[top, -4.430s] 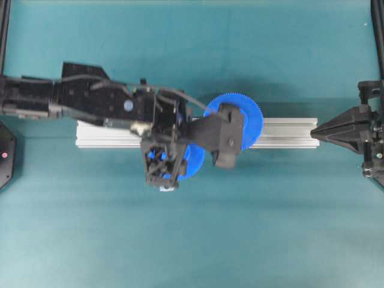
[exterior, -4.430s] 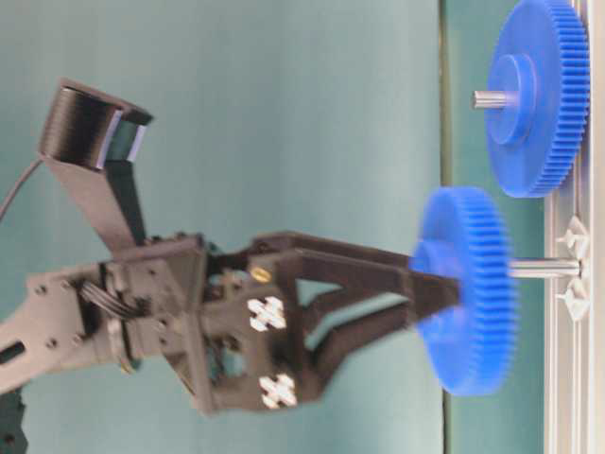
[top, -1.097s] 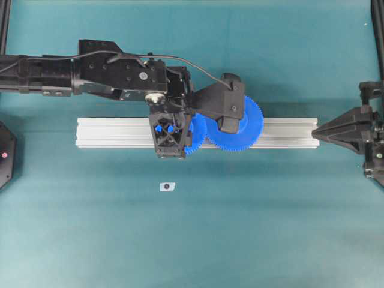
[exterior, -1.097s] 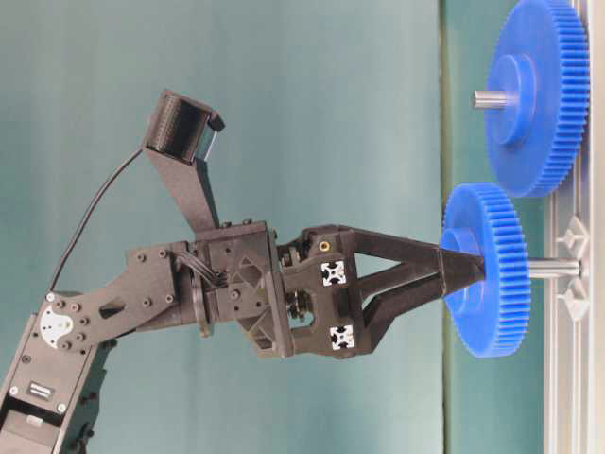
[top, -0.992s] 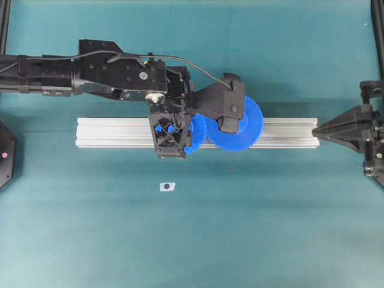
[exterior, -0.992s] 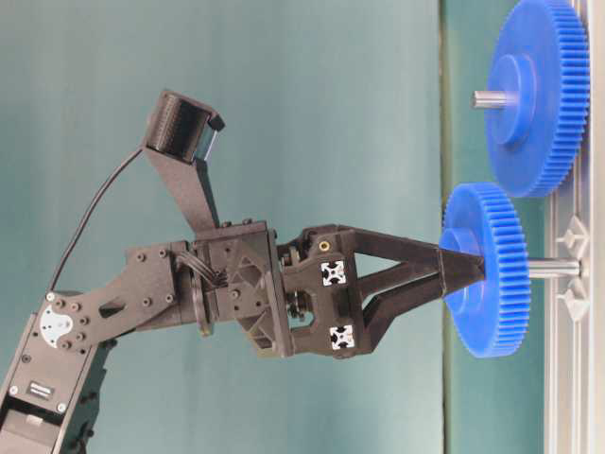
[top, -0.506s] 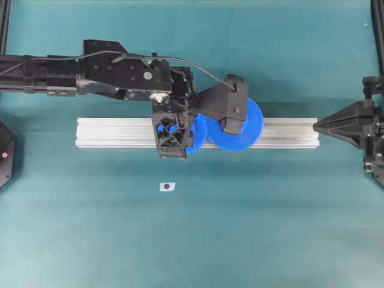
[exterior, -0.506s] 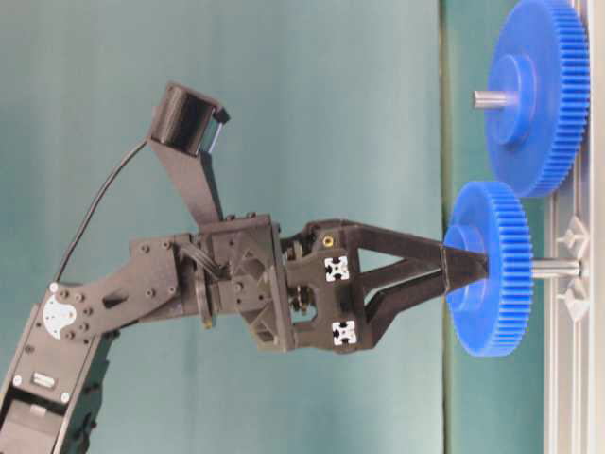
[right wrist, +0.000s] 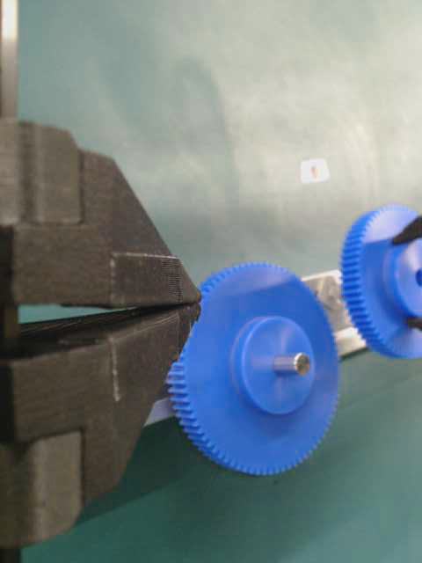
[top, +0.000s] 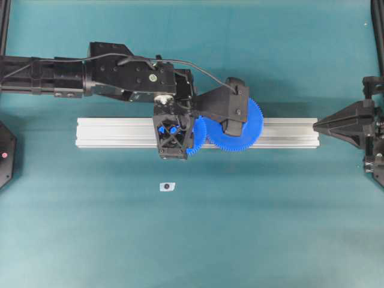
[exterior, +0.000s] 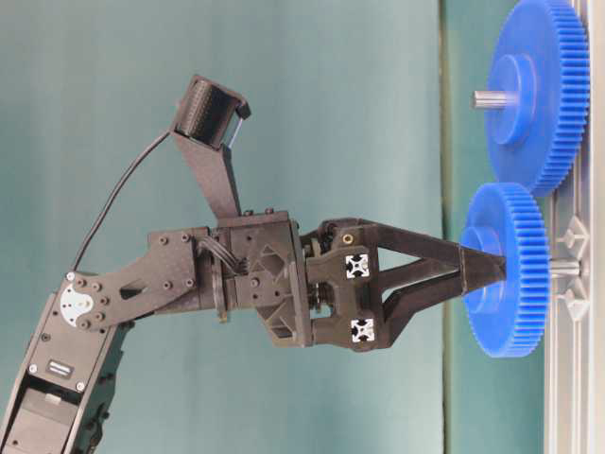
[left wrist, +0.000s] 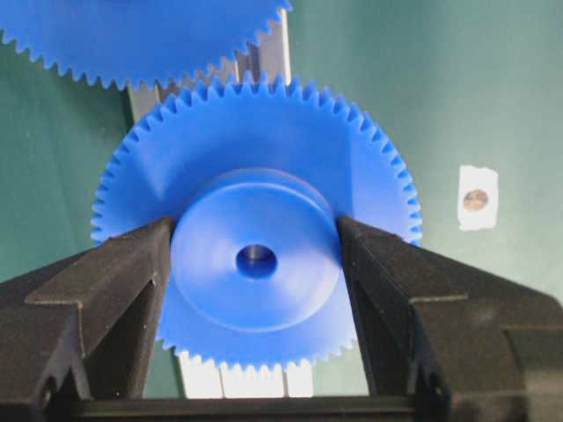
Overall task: Find the location of the shaft and insert the small gear.
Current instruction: 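Align the gear bore with the shaft, meshing teeth with the large gear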
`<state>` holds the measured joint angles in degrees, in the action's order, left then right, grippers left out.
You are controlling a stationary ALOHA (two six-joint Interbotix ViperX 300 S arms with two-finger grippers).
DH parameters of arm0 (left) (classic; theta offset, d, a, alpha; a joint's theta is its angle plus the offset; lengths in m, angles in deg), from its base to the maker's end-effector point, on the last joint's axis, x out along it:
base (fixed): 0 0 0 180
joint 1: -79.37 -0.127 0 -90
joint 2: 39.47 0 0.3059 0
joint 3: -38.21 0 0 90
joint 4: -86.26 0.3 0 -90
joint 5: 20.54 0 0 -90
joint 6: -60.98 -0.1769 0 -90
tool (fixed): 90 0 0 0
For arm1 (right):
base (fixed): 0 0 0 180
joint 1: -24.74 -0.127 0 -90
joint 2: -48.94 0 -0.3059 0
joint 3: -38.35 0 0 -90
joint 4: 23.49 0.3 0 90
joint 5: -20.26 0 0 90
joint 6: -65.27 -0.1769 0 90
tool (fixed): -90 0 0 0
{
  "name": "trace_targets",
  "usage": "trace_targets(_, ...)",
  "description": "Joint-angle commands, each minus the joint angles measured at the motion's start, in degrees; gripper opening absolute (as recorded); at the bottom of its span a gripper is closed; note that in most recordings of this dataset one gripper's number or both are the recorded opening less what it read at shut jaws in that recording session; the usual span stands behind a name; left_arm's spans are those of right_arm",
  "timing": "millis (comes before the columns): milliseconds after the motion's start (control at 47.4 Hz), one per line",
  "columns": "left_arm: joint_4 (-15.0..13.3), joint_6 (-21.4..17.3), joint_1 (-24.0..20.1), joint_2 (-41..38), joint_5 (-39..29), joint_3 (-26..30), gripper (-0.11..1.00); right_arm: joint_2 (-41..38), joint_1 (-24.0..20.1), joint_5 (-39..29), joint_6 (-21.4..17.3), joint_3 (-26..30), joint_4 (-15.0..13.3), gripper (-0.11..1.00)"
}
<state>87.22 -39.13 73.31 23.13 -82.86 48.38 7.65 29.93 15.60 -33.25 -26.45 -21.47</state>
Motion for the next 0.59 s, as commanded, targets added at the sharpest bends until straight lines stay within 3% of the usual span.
trace_targets(0, 0.26, 0.09, -1.14, 2.46, -0.62, 0.70, 0.63, -0.35, 0.26, 0.35, -0.53, 0.53, 0.00, 0.04)
trace_targets(401, 0.26, 0.53, -0.79, 2.90, -0.79, 1.49, 0.65, -0.35, 0.26, 0.35, -0.53, 0.53, 0.00, 0.04)
trace_targets(506, 0.26, 0.62, -0.53, 2.99, -1.67, 1.93, 0.83, -0.35, 0.26, 0.35, -0.53, 0.53, 0.00, 0.04)
trace_targets(570, 0.18, 0.62, -0.18, 3.16, -2.20, 2.29, 0.87, -0.35, 0.26, 0.35, -0.53, 0.53, 0.00, 0.04)
